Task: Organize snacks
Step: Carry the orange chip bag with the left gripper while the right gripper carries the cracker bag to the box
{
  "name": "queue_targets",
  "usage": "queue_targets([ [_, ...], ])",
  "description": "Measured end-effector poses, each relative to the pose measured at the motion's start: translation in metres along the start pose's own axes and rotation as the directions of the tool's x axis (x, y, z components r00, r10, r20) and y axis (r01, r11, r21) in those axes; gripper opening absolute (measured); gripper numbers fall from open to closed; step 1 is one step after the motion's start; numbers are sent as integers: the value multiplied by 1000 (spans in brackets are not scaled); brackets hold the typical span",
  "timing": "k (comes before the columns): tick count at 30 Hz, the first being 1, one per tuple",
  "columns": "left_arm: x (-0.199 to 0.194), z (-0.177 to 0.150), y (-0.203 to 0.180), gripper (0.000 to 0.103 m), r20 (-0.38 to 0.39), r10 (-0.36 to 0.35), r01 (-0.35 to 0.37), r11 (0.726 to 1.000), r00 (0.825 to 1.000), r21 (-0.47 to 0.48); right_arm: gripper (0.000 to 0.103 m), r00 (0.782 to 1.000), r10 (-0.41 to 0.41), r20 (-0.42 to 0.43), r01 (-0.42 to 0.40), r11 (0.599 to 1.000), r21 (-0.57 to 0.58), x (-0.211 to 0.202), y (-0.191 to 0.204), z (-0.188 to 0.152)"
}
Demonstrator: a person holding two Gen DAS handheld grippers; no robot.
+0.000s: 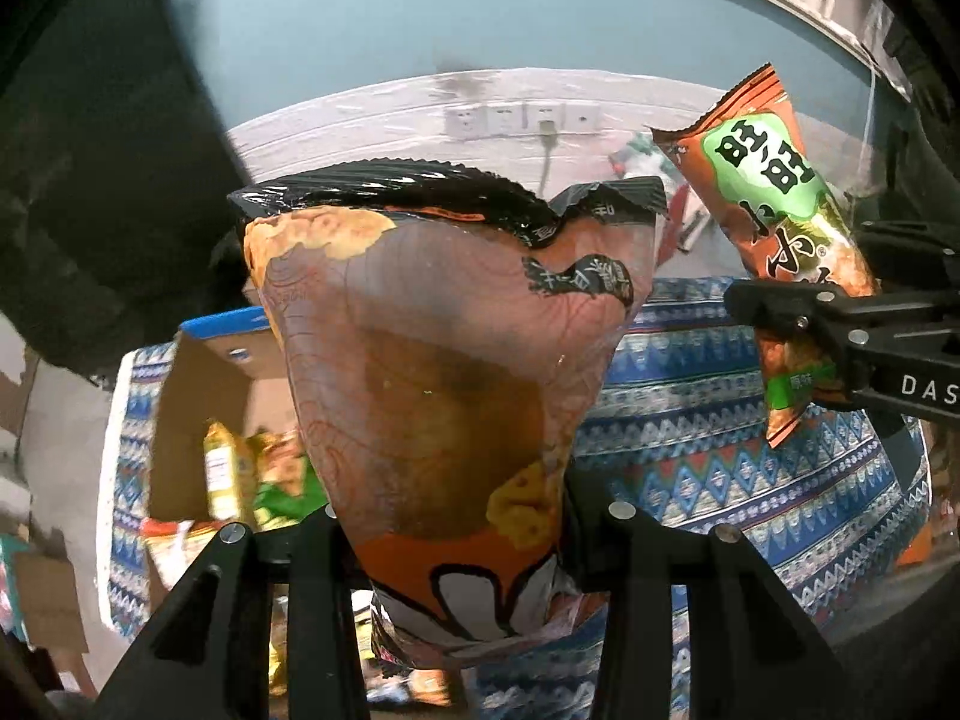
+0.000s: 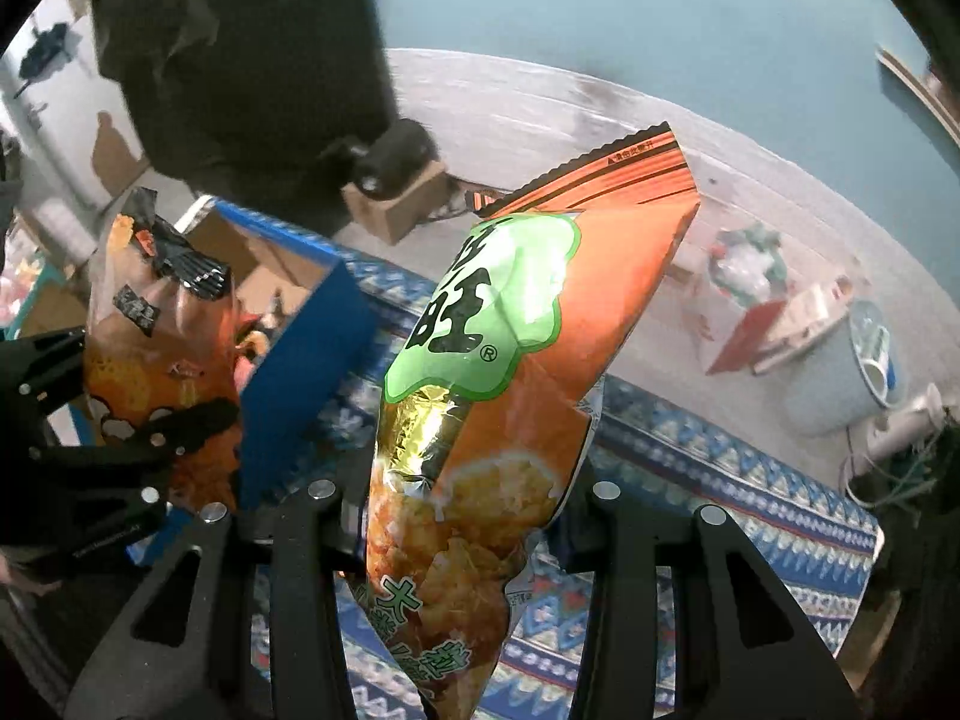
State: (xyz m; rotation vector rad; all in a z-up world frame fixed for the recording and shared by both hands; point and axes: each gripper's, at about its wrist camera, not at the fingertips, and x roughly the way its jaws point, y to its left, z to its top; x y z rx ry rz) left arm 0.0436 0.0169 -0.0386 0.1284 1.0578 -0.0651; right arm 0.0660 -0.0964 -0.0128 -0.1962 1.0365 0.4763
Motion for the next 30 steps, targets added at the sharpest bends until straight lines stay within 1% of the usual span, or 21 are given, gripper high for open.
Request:
queue_targets([
  [3,-4,-8,25,42,-4,16,-16,999,1000,-31,40,1000,24,0,-24,999,-31,6,18,8],
  [6,-6,-16,51,42,-4,48,-48,997,999,-60,41,999,43,-8,-43,997,-62,14,38,15],
  [10,-4,-27,77,42,-14,69,-70,993,998,-97,41,997,79,-23,-81,992,-96,26,65,24],
  [15,-2,-42,107,42,-22,95,-97,986,995,-135,41,994,104,-37,-108,985,-135,41,90,35],
  [20,6,-54,134,43,-48,83,-91,975,995,-201,41,990,133,-50,-139,978,-154,54,113,48],
  [23,6,-62,152,43,-51,68,-79,962,996,-260,41,986,154,-58,-161,974,-158,62,127,54],
  [26,4,-67,165,43,-42,77,-86,951,996,-298,41,983,167,-71,-177,972,-156,72,138,62],
  [30,2,-74,182,43,-51,48,-64,932,998,-358,41,979,186,-84,-197,968,-158,82,155,70],
])
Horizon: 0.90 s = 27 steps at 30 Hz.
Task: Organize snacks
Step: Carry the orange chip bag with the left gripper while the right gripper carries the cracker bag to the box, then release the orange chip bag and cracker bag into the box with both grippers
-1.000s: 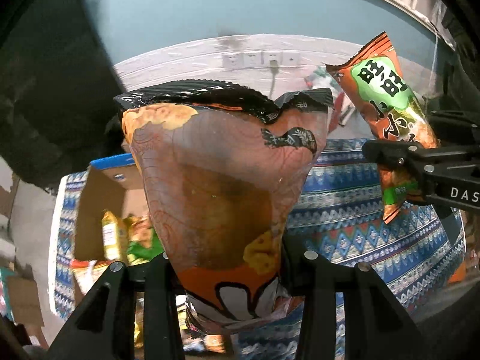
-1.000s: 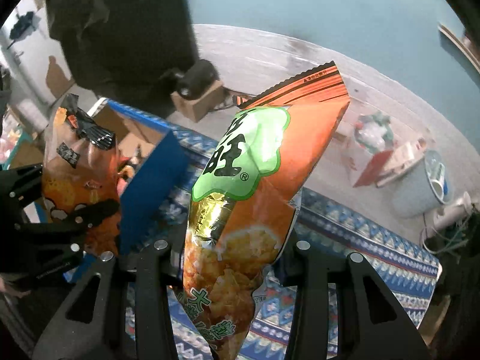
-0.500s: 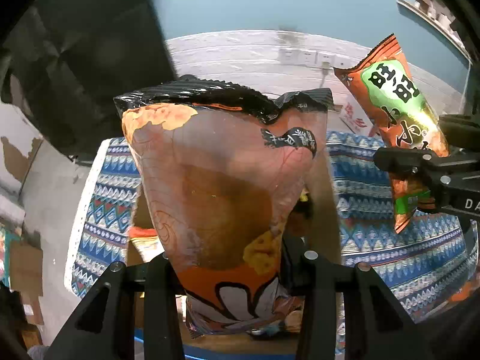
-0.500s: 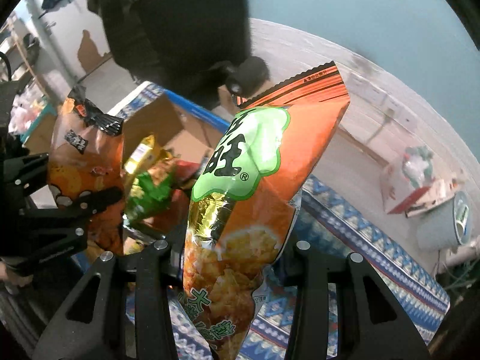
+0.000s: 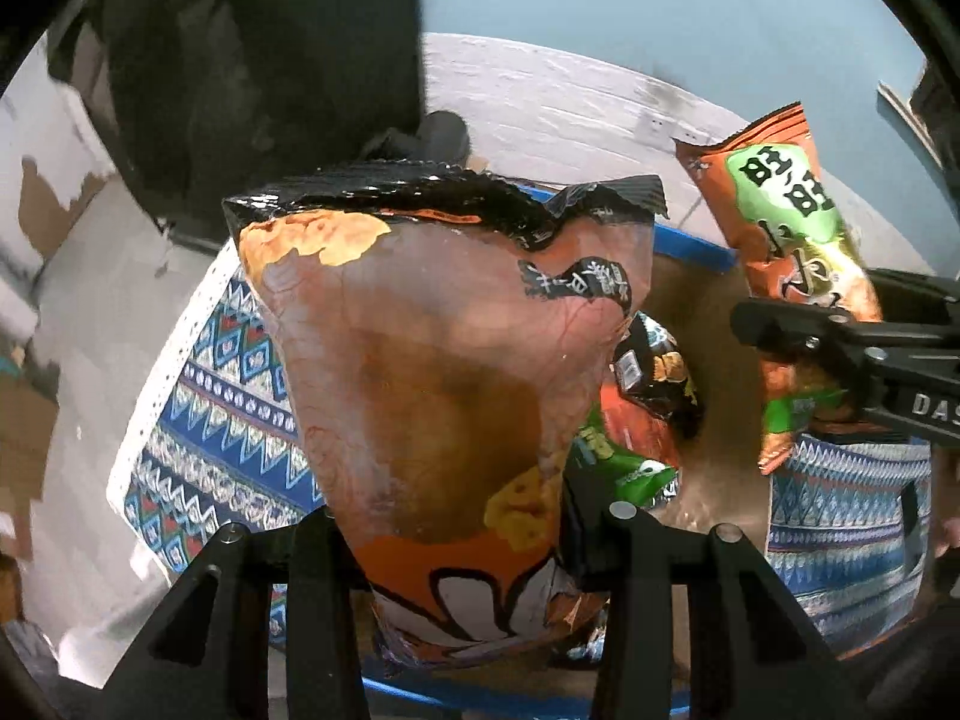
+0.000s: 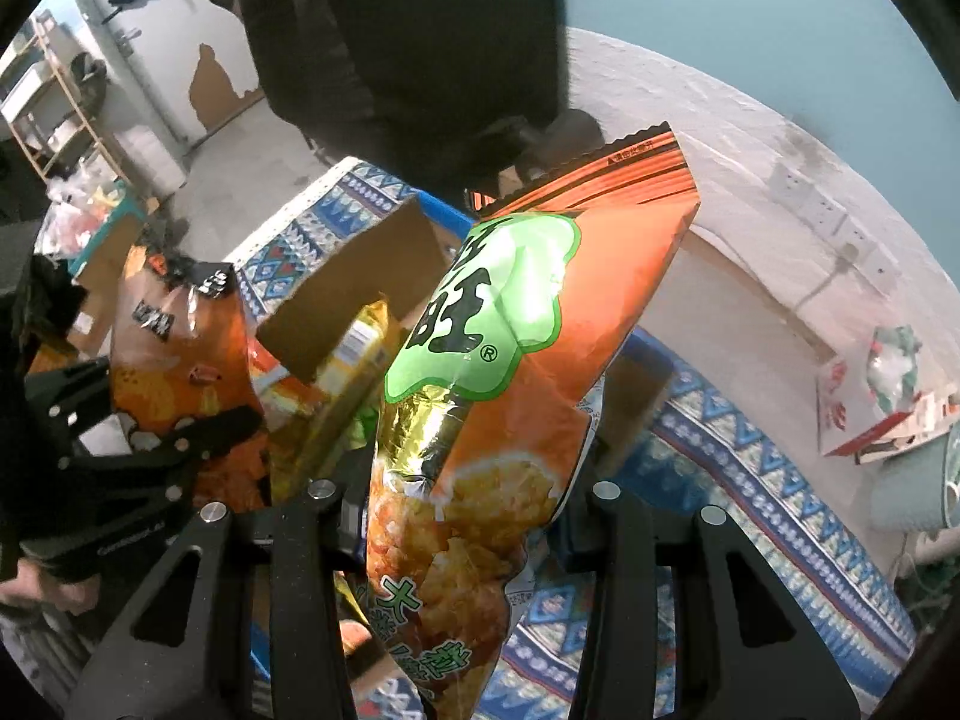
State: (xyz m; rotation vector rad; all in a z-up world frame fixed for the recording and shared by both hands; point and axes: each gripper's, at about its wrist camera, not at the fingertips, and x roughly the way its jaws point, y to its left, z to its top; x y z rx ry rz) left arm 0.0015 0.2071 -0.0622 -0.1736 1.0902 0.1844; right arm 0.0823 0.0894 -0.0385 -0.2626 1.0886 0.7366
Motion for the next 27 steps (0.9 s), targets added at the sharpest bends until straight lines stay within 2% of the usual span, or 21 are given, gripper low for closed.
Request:
queue_targets([
  [3,-5,-1,6,45,13,-4,4,1000,1000,-12,41,1000,10,-7,-11,1000,-8,7,11,7],
  [8,-13,-1,5,71,48,51,-52,999,998,8,42,999,26,-20,-26,1000,-17,16,21,13],
  [11,-19,-1,5,82,64,69,-69,998,996,8,44,999,28,-25,-28,1000,-14,18,23,15],
  [13,-21,0,6,83,64,82,-83,996,995,11,56,999,29,-19,-29,1000,-6,17,22,15],
  [16,-23,1,3,85,55,93,-95,995,994,21,67,1000,30,5,-30,1000,6,10,19,16],
  [22,-29,0,-10,86,56,128,-132,989,990,68,75,999,4,34,-5,999,38,-9,8,12],
  [27,-36,-2,-21,89,75,161,-167,981,984,96,76,999,-11,45,8,998,59,-25,0,2],
])
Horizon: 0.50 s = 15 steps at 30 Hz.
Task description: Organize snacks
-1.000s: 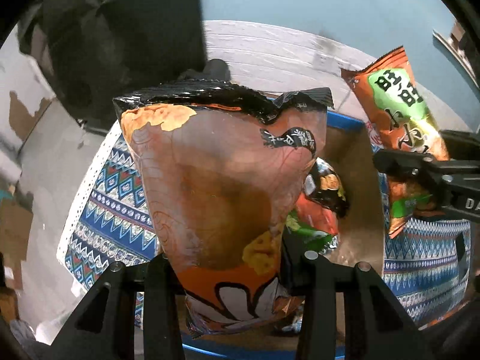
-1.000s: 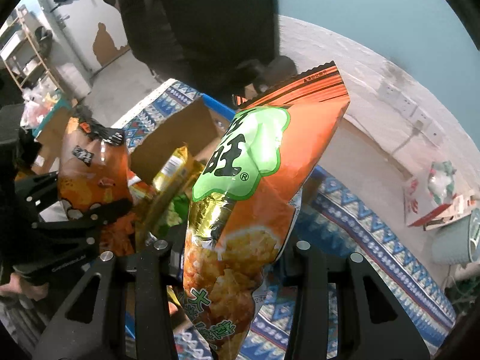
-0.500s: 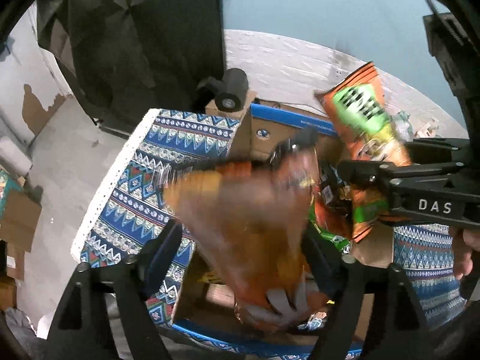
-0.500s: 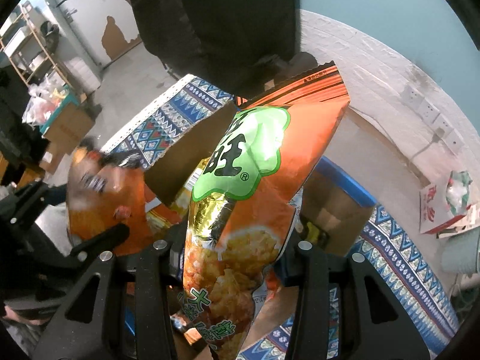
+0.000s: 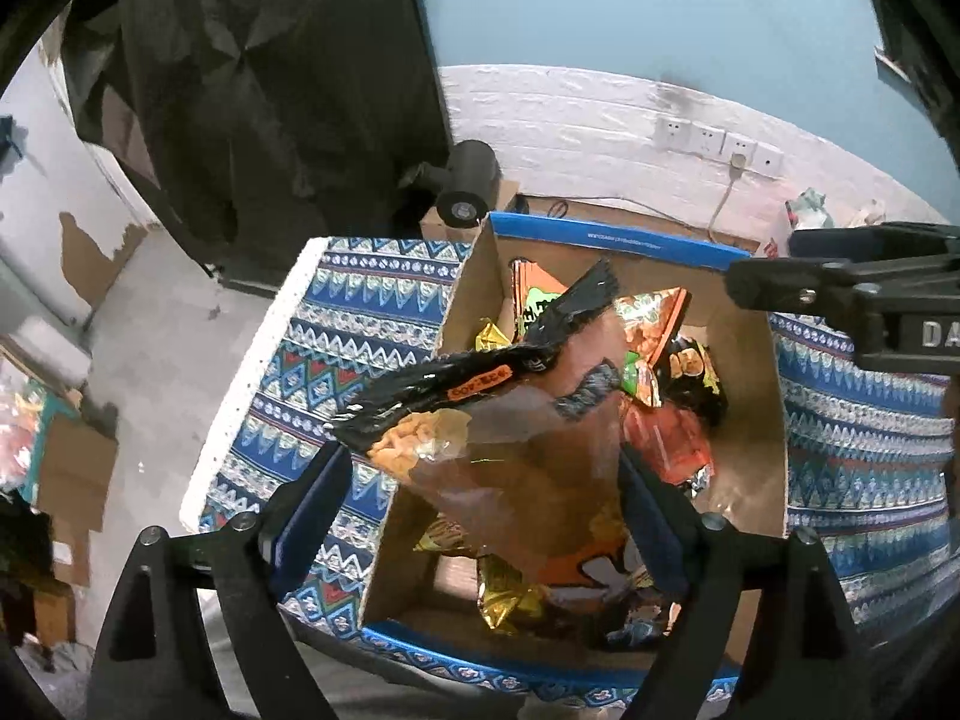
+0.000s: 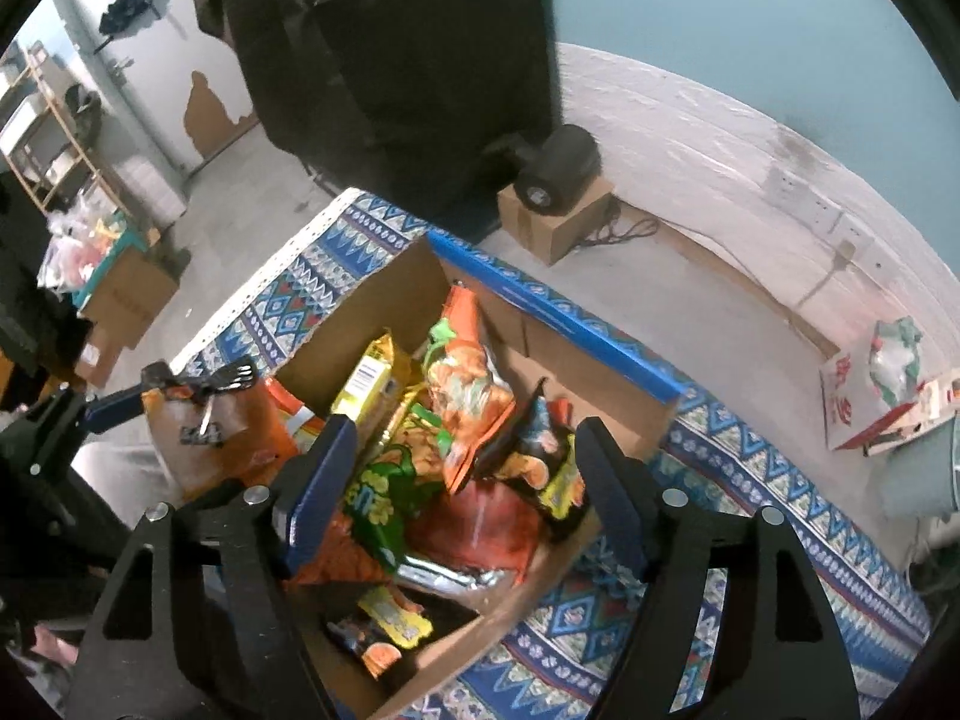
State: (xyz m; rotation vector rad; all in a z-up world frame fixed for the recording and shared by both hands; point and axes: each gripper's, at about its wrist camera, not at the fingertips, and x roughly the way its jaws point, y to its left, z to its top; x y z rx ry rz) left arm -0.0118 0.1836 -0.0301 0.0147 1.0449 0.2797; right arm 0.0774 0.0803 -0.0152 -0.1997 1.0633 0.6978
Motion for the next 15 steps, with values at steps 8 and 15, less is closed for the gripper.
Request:
queue_targets([
  [8,-7,6,-8,89,16,0,0,1000,1000,-1,76,1000,-15,19,15,1000,-5,-22,-6,-15],
  [15,-23,4,-13,89,40,2,-3,1000,999,7,77,997,-47,66,47,999,-11,-44,-9,-28],
])
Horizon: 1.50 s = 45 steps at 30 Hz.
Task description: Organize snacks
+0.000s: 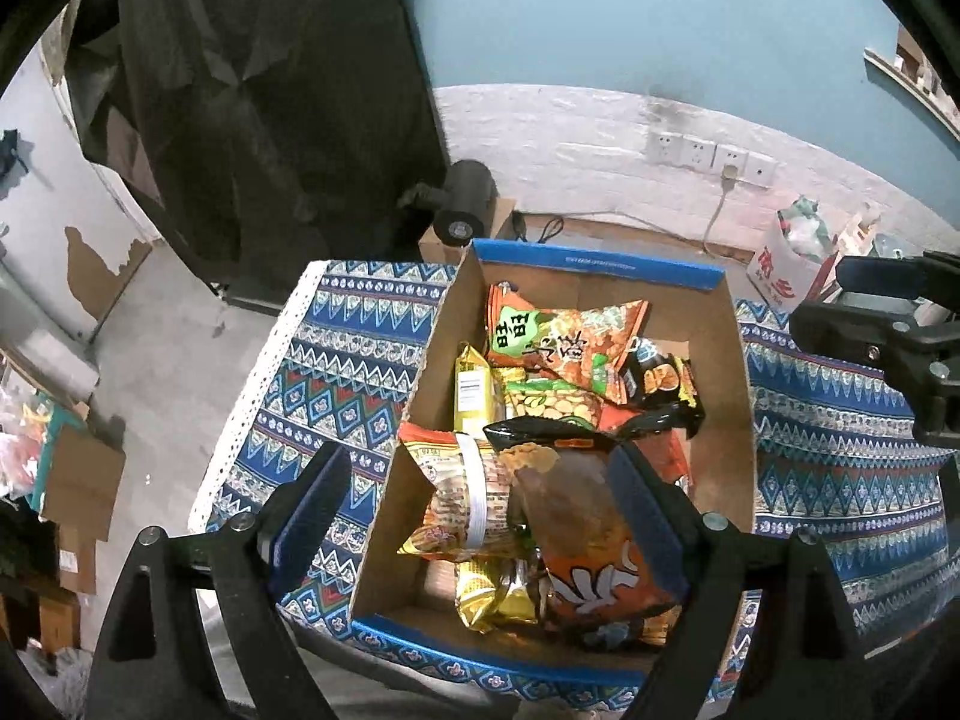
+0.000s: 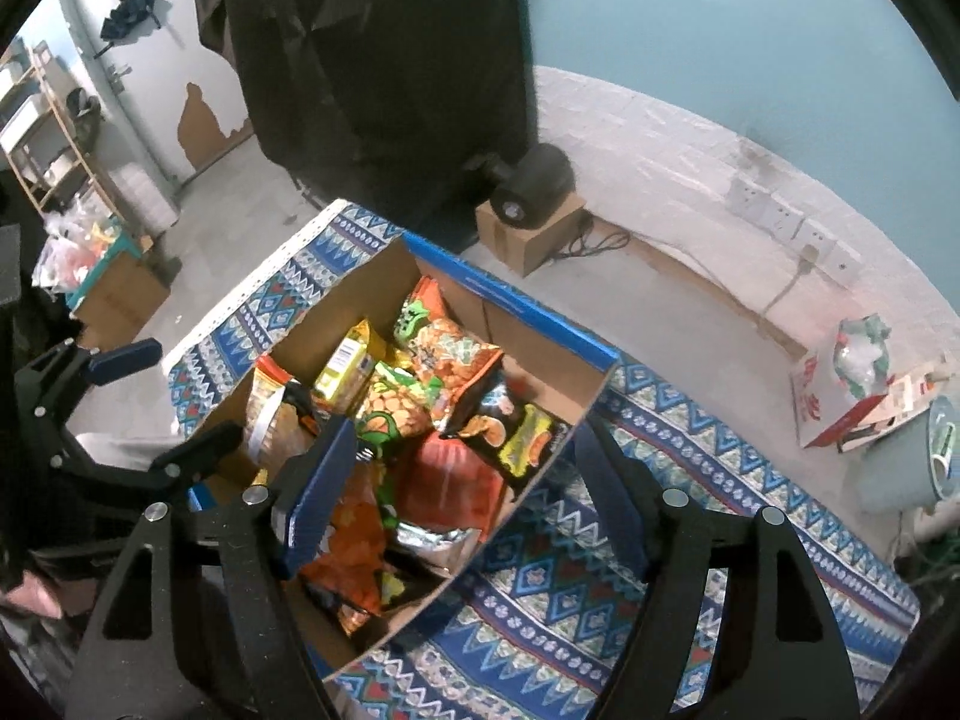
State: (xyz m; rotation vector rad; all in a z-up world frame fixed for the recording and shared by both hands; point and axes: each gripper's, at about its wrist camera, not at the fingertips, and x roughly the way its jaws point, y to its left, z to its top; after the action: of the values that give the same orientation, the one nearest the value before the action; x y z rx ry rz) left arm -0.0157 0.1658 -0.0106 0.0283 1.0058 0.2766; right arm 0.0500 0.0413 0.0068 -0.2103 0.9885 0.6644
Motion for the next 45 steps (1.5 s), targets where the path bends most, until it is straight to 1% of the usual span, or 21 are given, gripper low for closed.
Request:
queue_targets([
  [2,-7,0,-2,90,17,9,-9,1000,1000,6,80,1000,-13,16,12,1000,2,-6,-1,-3],
  [5,-19,-1,-4,93,46,17,-17,1000,999,14,80,999,-25,34,25,1000,2,-14,-2,-8],
  [9,-33,1,-7,94,80,19,-21,999,997,26,81,998,-38,59,37,999,8,-23,-4,-14],
  [13,-44,2,-9,95,101,3,-6,1000,995,30,81,996,-45,75,44,999,21,-29,-7,-21],
  [16,-50,3,-11,101,122,3,-8,999,993,36,81,995,-59,86,57,998,30,-32,-10,-25],
  [22,-63,2,-15,101,146,-21,16,999,989,40,81,992,-81,92,79,997,19,-35,-13,-33],
  [30,-71,1,-16,101,163,-22,17,999,986,33,81,992,-75,101,74,997,15,-40,-12,-35],
  [37,-65,0,-15,101,142,-17,13,999,990,29,82,990,-86,114,85,996,17,-44,-10,-33],
  [45,-67,-1,-16,101,141,-18,13,999,990,36,82,991,-85,107,84,996,15,-42,-10,-34],
])
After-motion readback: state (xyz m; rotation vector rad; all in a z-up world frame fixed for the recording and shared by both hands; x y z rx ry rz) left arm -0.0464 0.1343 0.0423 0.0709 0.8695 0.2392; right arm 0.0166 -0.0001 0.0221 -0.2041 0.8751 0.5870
